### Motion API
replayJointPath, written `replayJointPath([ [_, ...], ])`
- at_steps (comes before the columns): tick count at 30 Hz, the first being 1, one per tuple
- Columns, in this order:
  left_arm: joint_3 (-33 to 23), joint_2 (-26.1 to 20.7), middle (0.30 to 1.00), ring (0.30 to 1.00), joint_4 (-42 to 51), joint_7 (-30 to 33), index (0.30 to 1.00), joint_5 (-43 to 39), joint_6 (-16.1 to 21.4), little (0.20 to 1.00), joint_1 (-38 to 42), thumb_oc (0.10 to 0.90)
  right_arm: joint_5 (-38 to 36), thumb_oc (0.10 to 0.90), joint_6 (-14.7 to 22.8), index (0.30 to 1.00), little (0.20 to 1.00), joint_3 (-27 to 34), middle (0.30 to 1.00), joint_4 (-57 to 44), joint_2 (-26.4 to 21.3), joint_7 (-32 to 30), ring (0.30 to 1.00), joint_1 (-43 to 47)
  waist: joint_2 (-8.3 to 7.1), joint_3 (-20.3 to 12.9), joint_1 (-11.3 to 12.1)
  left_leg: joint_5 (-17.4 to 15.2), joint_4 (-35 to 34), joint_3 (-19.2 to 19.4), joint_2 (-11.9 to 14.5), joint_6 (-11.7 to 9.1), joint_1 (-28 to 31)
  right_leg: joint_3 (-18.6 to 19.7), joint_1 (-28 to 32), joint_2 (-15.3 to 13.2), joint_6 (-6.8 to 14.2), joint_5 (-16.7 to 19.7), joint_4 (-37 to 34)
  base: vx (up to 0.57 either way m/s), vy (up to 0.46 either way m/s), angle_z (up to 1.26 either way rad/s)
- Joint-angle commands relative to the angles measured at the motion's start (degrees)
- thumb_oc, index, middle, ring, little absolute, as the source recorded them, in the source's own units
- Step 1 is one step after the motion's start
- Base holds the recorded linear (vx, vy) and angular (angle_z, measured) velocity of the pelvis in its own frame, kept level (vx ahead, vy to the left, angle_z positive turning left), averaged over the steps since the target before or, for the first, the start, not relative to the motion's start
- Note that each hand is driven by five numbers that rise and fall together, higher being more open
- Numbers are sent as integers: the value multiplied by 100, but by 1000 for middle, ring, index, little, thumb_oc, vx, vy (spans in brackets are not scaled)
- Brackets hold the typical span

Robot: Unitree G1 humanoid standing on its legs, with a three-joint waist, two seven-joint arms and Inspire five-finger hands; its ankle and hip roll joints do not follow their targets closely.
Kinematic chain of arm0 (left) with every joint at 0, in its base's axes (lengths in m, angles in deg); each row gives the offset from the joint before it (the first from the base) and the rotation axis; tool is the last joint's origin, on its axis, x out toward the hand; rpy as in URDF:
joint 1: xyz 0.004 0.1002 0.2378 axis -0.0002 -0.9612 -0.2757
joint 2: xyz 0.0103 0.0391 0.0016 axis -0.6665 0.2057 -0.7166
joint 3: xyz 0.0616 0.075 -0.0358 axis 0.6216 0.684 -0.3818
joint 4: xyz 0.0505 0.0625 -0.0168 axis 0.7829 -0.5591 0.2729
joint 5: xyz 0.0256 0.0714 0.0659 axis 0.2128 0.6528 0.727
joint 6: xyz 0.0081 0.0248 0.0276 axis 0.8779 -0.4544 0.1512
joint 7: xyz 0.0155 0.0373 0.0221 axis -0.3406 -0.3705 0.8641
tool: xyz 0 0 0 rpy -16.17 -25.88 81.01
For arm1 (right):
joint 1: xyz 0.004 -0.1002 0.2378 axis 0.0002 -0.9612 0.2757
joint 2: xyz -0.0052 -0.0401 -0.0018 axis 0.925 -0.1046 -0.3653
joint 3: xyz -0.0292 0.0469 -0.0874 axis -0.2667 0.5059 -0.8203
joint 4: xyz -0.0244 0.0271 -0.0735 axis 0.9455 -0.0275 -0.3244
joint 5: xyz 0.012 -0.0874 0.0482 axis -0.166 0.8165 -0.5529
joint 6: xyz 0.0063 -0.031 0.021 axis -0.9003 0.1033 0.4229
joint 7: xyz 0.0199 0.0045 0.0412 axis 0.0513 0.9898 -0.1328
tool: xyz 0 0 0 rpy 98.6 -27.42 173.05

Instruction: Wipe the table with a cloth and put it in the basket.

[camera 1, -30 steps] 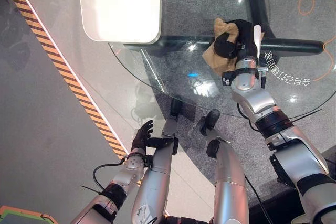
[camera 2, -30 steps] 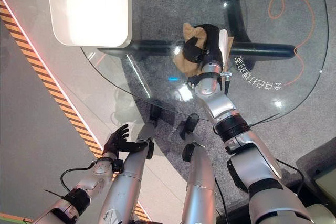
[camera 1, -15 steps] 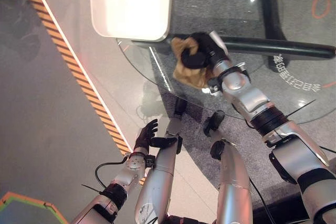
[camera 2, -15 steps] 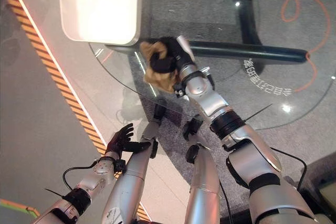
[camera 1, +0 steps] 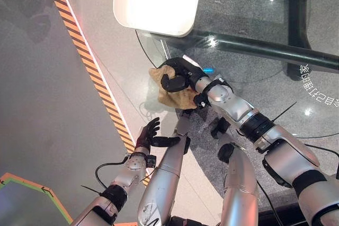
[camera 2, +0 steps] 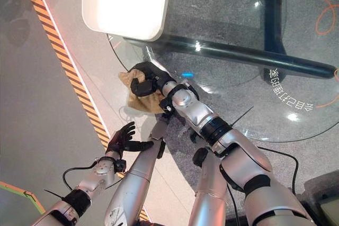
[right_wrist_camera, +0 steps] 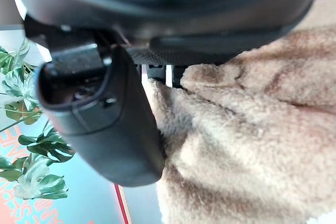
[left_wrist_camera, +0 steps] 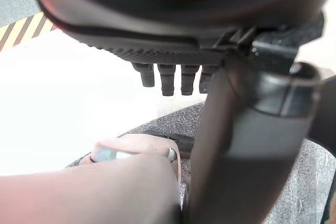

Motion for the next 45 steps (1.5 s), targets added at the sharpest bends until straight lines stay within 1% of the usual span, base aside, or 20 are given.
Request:
replayJointPath([
  [1,269,-305,900,900,89,-51,900,116,40,900,-691,800,-30,100,289,300,200,140,300,-189,54,-106,300,152,-17,7,65,-960,739,612,-185,412,45,546,-36,-108,806,883,-740,0,0,0],
  [6,220,-314,900,900,50,-64,900,115,62,900,-738,800,-14,100,363,300,200,227,300,-139,-90,-120,300,139,-54,7,27,-980,723,621,-169,412,93,557,19,-80,809,898,-787,-3,-13,-1],
  [8,191,-318,900,900,31,-70,900,136,109,900,-784,800,-97,100,470,300,200,277,300,-247,-151,-67,300,101,-73,7,1,-987,702,633,-159,417,142,568,60,-61,808,907,-812,-6,-34,-3],
  [13,74,-322,900,900,-1,-58,900,171,182,900,-862,800,-713,100,789,300,200,465,300,-986,-140,441,300,-165,-147,7,-90,-1020,694,667,-121,424,265,609,152,-36,806,882,-796,-4,-36,-6],
  [15,35,-331,900,900,1,-55,900,145,195,900,-880,800,-906,100,870,300,200,524,300,-1364,-100,514,300,-336,-175,7,-133,-1020,686,697,-106,426,318,618,195,-23,805,868,-787,-14,-33,-7],
  [19,-72,-344,900,900,1,-65,900,91,180,900,-892,800,-1192,100,1248,300,200,819,300,-2101,-48,300,300,-844,-234,7,-285,-1040,679,788,-59,450,419,691,264,21,803,853,-785,-17,-28,-10],
  [22,-127,-320,900,900,-42,-50,900,66,197,900,-909,800,-1252,100,1462,300,200,1021,300,-2386,-73,127,300,-1087,-273,7,-368,-1059,656,823,-37,466,487,743,303,55,807,851,-797,-18,-28,-17],
  [24,-198,-292,900,900,-97,-26,900,85,230,900,-938,800,-1388,100,1730,300,200,1287,300,-2698,-129,-13,300,-1358,-322,7,-463,-1082,648,860,-2,480,530,799,313,97,811,851,-782,-17,-42,-15],
  [26,-238,-275,900,900,-139,-9,900,93,261,900,-964,800,-1465,100,1889,300,200,1455,300,-2875,-176,-57,300,-1516,-349,7,-524,-1092,630,894,25,483,564,832,321,120,816,853,-778,-17,-41,-14],
  [30,-385,-232,900,900,-289,7,900,114,311,900,-998,800,-1208,100,2251,300,200,1946,300,-3303,-373,-460,300,-1914,-414,7,-710,-1132,569,998,80,495,697,920,391,184,824,862,-820,-16,-43,-14],
  [32,-420,-218,900,900,-334,16,900,110,326,900,-1004,800,-1109,100,2336,300,200,2169,300,-3414,-438,-661,300,-2030,-424,7,-770,-1153,552,1042,101,498,744,952,407,199,829,864,-827,-18,-32,-22],
  [35,-508,-169,900,900,-447,27,900,122,375,900,-1027,800,-601,100,2492,300,200,2595,300,-3532,-551,-1290,300,-2234,-446,7,-886,-1178,510,1098,110,504,828,1013,463,243,830,872,-873,-21,-25,-14],
  [36,-537,-129,900,900,-486,46,900,133,378,900,-1012,800,-581,100,2548,300,200,2752,300,-3575,-593,-1504,300,-2284,-456,7,-934,-1174,490,1120,114,507,841,1034,458,254,825,885,-886,-77,-13,-16],
  [37,-568,-132,900,900,-481,50,900,136,378,900,-917,800,-580,100,2554,300,200,2792,300,-3591,-615,-1526,300,-2203,-471,7,-954,-992,453,1158,105,531,654,996,294,237,772,1054,-960,-16,-6,-18],
  [38,-561,-100,900,900,-490,63,900,153,377,900,-1032,800,-556,100,2648,300,200,2947,300,-3613,-624,-1821,300,-2377,-460,7,-977,-1186,468,1138,121,507,876,1061,476,270,822,874,-893,-73,0,-19],
  [39,-613,-82,900,900,-522,53,900,142,405,900,-946,800,-509,100,2709,300,200,3123,300,-3608,-645,-1978,300,-2357,-471,7,-1030,-1002,416,1191,112,530,707,1048,317,265,767,1044,-972,-13,8,-17],
  [41,-637,-45,900,900,-554,62,900,152,415,900,-962,800,-508,100,2816,300,200,3293,300,-3584,-656,-2278,300,-2454,-468,7,-1065,-1015,403,1210,107,538,738,1082,328,282,763,1046,-982,-37,8,-10],
  [42,-643,-37,900,900,-572,74,900,134,406,900,-955,800,-481,100,2923,300,200,3419,300,-3564,-682,-2594,300,-2488,-473,7,-1090,-1029,403,1221,116,537,752,1101,334,288,763,1040,-983,-3,4,-8],
  [43,-645,-33,900,900,-577,76,900,129,408,900,-960,800,-474,100,2940,300,200,3488,300,-3554,-692,-2703,300,-2510,-472,7,-1099,-1035,405,1224,117,539,754,1110,334,291,763,1041,-983,-4,4,-9],
  [45,-641,-32,900,900,-574,96,900,91,394,900,-957,800,-283,100,3028,300,200,3656,300,-3539,-751,-3271,300,-2540,-471,7,-1127,-1052,416,1234,119,540,757,1135,337,298,765,1040,-985,-2,6,-10],
])
